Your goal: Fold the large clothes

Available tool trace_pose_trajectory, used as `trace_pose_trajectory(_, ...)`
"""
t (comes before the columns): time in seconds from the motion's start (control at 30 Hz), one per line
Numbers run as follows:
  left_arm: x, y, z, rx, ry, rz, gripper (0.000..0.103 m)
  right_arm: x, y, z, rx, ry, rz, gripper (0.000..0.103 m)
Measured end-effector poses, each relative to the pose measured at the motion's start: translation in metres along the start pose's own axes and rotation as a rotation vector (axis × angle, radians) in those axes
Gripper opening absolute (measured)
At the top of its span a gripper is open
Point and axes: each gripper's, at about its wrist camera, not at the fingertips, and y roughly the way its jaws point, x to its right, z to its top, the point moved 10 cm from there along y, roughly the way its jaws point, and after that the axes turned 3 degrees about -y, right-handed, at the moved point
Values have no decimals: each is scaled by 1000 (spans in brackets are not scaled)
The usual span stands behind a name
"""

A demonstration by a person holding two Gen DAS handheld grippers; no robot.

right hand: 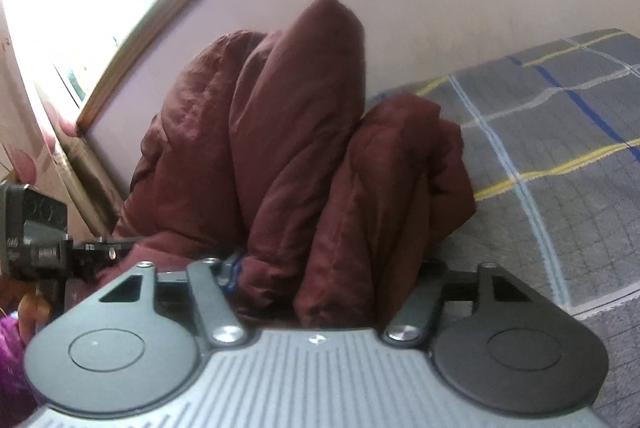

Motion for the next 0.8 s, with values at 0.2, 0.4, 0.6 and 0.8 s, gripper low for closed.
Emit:
trace_pose_trajectory(0.2, -7, -30, -4, 24, -43, 52, 102, -27, 11, -5, 6, 17, 51, 58)
trace_pose_trajectory(0.4, -14, -68, -6, 42, -61, 132, 102, -60, 32, -14, -15, 40, 118, 58)
trace_pose_trajectory(0.6, -38, -108, 6, 71, -77, 205, 102, -101, 51, -25, -41, 47, 171, 58)
trace_pose_trajectory(0.8, -67, -149, 12, 112, -97, 276, 102, -143, 80, -26, -64, 32, 219, 57)
